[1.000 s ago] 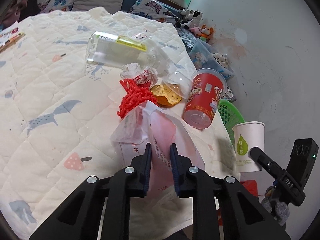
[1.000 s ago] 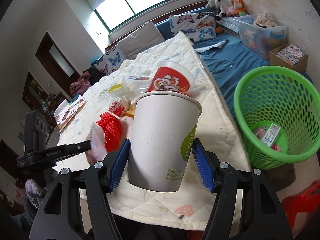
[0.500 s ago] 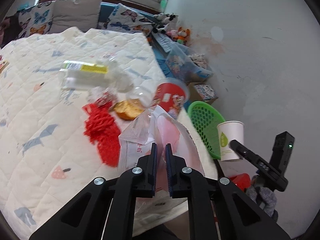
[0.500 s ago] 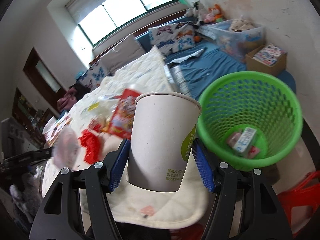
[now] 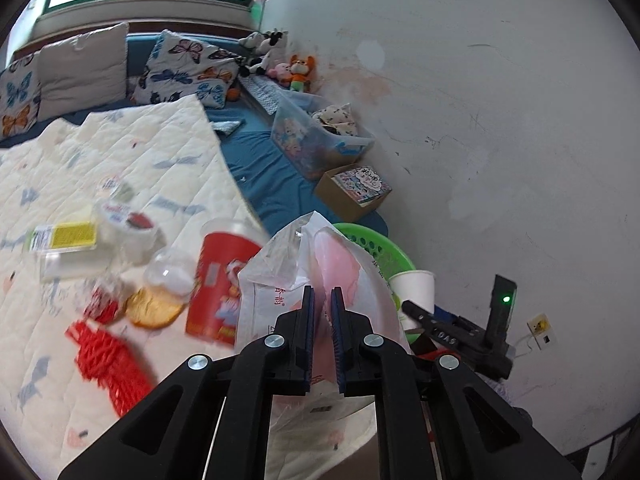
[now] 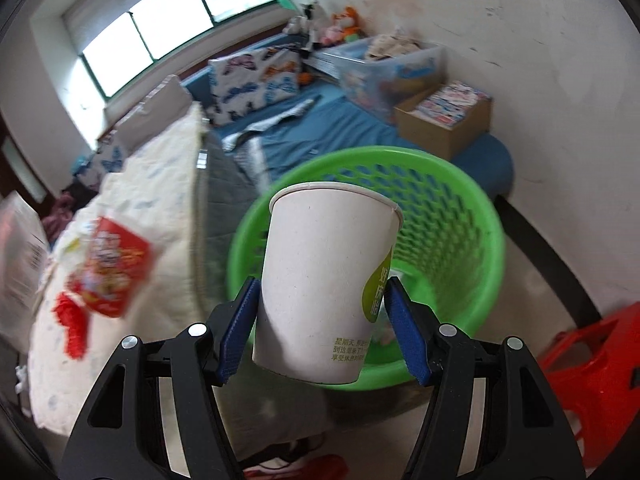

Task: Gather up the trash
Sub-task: 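Carry the cup and bag to the green basket and release both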

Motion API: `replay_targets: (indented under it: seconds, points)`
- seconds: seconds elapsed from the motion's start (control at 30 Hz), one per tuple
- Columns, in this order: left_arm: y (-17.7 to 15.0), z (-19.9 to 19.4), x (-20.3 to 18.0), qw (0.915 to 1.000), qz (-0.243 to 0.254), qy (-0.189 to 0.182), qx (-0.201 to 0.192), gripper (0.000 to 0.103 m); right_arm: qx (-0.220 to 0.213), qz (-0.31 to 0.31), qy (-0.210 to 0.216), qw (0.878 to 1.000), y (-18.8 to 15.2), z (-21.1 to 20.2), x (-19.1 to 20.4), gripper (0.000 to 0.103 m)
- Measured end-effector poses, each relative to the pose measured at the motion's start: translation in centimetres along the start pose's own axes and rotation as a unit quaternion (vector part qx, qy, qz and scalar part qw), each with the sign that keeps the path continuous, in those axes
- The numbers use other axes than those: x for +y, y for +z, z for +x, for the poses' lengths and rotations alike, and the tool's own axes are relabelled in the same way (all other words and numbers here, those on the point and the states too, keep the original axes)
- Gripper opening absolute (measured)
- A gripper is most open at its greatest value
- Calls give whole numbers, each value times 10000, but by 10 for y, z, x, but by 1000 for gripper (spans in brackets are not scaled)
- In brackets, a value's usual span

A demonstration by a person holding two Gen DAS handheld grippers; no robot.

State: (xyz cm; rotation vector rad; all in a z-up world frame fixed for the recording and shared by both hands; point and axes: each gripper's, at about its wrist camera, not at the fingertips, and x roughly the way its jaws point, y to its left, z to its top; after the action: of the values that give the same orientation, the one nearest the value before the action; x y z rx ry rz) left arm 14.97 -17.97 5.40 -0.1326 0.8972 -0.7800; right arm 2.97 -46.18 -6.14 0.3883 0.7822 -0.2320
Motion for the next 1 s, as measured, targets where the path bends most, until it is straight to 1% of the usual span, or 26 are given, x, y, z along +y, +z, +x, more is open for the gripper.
replay_targets:
  seconds: [0.17,0.27,0.37,0.53,0.67,0.93,0.97,1.0]
  points:
    - [22,27,-25,9995,280,-89,91,8,92,171,-317,9993,-1,19,-20,66]
    - [30,46,-40,9987,454,-152,174,8,102,289,-353,9989,-2,25,-28,70]
    - [36,68,-54,9974,617,-195,308,8,70,357,-403,9985,-2,27,-35,71]
    - [44,108,-71,9947,815,-261,561,8,-32,492,-316,9983,-5,20,-40,71]
    - [47,139,-83,9919,996,-149,778,8,-105,528,-206,9983,-10,9,-43,72]
    - [41,178,-99,9873,1169,-62,1072,9,-287,574,-41,9979,-14,-12,-43,73]
    - [40,181,-100,9869,1191,-16,1092,11,-304,590,-34,9978,-14,-13,-44,75]
    - [38,184,-101,9866,1210,4,1091,16,-335,607,-30,9976,-15,-16,-45,75]
